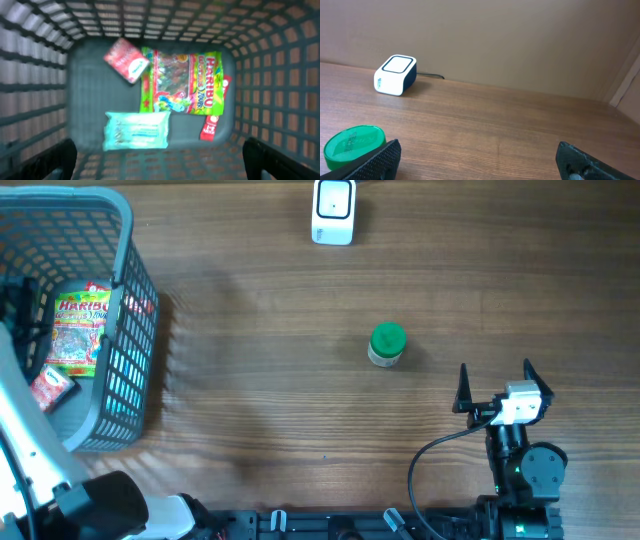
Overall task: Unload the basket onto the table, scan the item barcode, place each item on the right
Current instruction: 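Reach into the basket and grasp the Haribo Worms bag, left gripper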
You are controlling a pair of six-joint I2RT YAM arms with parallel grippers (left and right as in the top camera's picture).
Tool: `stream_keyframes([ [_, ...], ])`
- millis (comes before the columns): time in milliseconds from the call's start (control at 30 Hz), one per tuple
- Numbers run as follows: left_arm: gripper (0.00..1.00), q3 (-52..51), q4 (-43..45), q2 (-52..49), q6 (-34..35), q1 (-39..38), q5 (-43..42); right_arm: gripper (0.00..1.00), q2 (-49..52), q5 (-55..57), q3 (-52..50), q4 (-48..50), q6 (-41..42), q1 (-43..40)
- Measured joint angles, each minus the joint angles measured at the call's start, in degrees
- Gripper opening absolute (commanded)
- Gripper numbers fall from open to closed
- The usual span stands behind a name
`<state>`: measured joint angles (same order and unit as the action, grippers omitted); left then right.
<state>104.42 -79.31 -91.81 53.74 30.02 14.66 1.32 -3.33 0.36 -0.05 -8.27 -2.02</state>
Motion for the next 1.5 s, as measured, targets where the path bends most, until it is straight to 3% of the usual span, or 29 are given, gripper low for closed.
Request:
stream_keyframes([
  [133,1.0,-12.0,16.0,-0.7,-6.1,0.0,-0.2,1.0,0.0,0.0,0.0,0.0,0.0,0.0],
  [267,1.0,-19.3,32.0,-0.6,-23.0,0.0,-0.2,1.0,0.0,0.0,0.0,0.0,0.0,0.0],
  [467,1.0,-22.4,36.0,-9.8,-54.4,0.0,-5.0,1.0,0.0,0.0,0.0,0.0,0.0,0.0],
  [733,1.0,-22.6,41.7,-20.8,-78.0,0.0,-7.9,1.0,0.0,0.0,0.0,0.0,0.0,0.0],
  [867,1.0,-22.6,45.5,-22.8,-81.6,0.0,-8.7,1.0,0.0,0.0,0.0,0.0,0.0,0.0],
  [933,0.92,-22.4,45.4,-23.4,-81.8,0.1,-9.5,1.0,0.0,0.0,0.0,0.0,0.0,0.0],
  [1033,0.2,-20.9,42.9,-25.0,-82.2,0.9,-13.1,1.0,0.0,0.0,0.0,0.0,0.0,0.0],
  [1067,0.04,-20.3,42.1,-25.5,-82.6,0.9,-13.1,1.0,0.0,0.0,0.0,0.0,0.0,0.0],
  [1267,0.04,-18.9,37.9,-26.1,-82.8,1.2,-14.6,1.0,0.0,0.0,0.0,0.0,0.0,0.0],
  [1500,0.04,-16.0,33.6,-23.0,-67.1,1.2,-17.2,1.0,0.0,0.0,0.0,0.0,0.0,0.0],
])
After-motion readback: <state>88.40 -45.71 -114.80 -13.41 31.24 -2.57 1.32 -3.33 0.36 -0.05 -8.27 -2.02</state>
